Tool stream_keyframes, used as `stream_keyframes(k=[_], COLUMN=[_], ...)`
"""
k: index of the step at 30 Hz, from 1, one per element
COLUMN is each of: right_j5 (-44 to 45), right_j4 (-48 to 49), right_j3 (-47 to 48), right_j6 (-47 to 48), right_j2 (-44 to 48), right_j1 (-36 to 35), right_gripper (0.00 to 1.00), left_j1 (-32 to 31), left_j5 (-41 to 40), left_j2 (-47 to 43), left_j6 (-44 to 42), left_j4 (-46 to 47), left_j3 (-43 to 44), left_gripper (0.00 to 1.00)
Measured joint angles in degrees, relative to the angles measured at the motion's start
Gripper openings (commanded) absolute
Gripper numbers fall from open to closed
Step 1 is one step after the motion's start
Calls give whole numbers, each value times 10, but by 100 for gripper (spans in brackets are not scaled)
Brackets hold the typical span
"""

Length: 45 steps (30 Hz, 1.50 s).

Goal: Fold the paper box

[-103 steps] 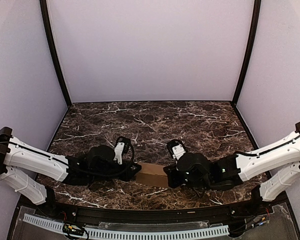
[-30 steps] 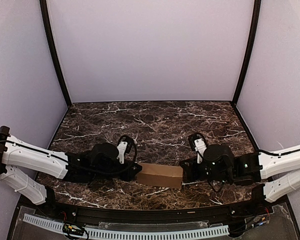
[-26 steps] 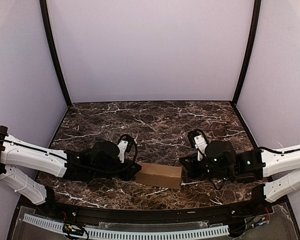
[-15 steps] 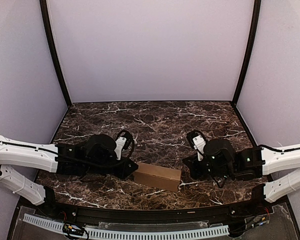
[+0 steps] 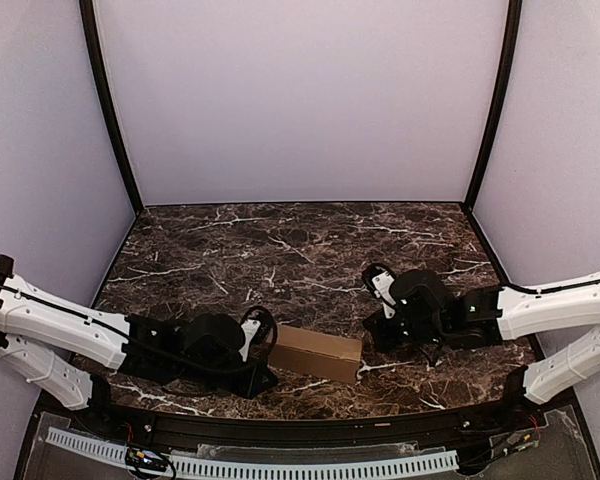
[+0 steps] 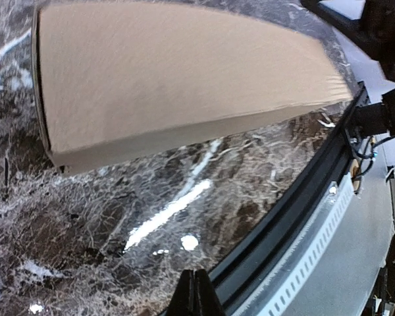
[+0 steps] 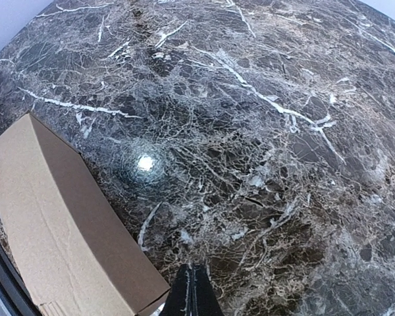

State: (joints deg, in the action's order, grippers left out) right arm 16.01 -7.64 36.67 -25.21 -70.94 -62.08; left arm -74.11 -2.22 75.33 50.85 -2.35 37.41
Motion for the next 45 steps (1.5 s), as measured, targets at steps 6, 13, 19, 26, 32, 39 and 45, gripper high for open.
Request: stream_keyframes(k=[6, 13, 19, 26, 32, 39, 45], right_j5=[-63, -137, -194, -242, -256, -251, -250], right_j4=[31, 48, 62, 81, 92, 103, 112], right_j3=[19, 52, 67, 68, 68, 73, 89], right_j6=[22, 47, 51, 50, 38, 20, 6], right_j2=[-45, -93, -124, -142, -143, -148, -174], right_j1=[23, 35, 37, 37, 37, 37, 36], right_gripper=[0, 0, 0, 0, 0, 0, 0], left_j1=[0, 14, 30, 74, 106, 122, 138], left_j5=[-13, -59, -83, -61, -18, 37, 67], left_j2=[95, 118, 168, 257, 312, 338, 346], left_j6=[43, 84, 118, 144, 141, 120, 117], left_j4=[85, 181, 296, 478, 567, 562, 557], left_j3=[-27, -48, -84, -102, -76, -17, -18], left_gripper=[1, 1, 1, 1, 2, 2, 2])
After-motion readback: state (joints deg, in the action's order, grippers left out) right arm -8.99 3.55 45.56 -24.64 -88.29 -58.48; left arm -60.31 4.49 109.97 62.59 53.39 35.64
